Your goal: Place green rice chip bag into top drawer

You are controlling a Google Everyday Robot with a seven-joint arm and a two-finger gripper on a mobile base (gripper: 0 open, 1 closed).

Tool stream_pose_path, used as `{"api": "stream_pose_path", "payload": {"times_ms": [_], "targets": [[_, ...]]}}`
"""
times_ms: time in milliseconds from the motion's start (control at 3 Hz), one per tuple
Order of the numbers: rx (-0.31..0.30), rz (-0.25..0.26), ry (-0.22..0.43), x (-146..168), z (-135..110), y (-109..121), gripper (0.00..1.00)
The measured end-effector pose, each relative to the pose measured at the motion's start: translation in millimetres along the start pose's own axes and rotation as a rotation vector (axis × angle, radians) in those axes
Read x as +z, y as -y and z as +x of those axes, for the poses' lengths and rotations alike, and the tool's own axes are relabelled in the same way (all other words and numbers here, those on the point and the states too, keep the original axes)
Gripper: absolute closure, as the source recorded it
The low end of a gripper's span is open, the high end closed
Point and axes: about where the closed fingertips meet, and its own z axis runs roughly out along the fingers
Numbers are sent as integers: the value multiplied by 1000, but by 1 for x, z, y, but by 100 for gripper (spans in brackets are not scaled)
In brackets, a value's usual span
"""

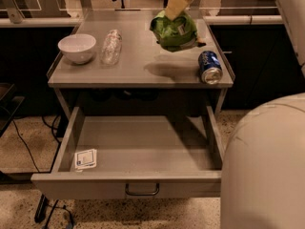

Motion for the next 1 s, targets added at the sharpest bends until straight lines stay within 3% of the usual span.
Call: {"api": "stream_pose_path", "payload": {"times_ms": [333, 667, 1000], "targets": [[21, -12, 0, -8, 3, -17, 100], [65, -53, 20, -11, 12, -50, 100], [65, -55, 17, -9, 13, -51, 100]]}}
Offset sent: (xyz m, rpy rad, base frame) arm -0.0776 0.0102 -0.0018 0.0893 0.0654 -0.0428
